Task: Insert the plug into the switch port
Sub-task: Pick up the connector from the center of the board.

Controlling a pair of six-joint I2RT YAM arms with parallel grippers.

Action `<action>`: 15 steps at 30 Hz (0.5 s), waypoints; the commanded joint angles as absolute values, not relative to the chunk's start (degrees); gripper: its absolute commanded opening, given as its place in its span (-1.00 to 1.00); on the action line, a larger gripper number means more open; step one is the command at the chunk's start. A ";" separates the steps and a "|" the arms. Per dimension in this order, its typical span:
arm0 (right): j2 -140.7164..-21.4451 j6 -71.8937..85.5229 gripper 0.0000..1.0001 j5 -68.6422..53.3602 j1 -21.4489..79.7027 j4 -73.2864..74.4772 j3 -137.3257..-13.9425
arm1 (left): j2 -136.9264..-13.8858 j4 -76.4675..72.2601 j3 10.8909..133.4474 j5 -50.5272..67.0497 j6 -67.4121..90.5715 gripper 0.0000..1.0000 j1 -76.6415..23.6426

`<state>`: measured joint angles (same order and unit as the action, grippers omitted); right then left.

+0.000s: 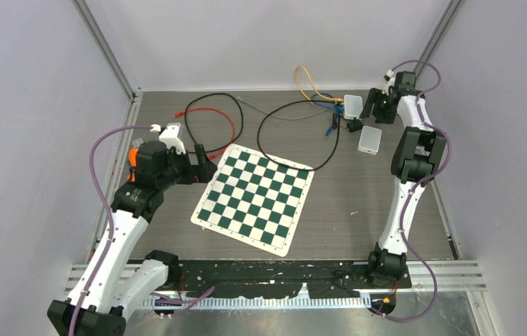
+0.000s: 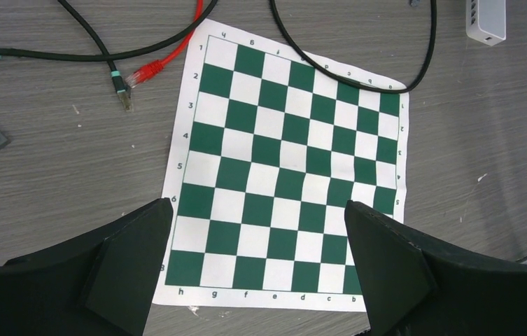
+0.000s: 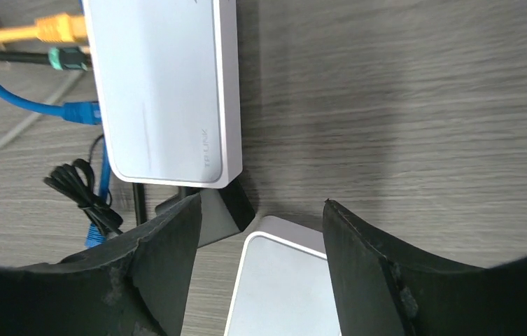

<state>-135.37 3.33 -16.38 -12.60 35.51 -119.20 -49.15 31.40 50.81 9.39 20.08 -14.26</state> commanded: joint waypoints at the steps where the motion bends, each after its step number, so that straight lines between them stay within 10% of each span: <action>1: -136.28 3.65 0.38 -21.68 -12.81 38.43 -121.83 | -46.94 27.49 50.60 11.10 18.22 0.94 -14.35; 15: -116.86 8.87 0.24 -29.49 -10.64 26.79 -83.69 | -47.42 26.15 50.73 11.55 17.31 0.93 -14.33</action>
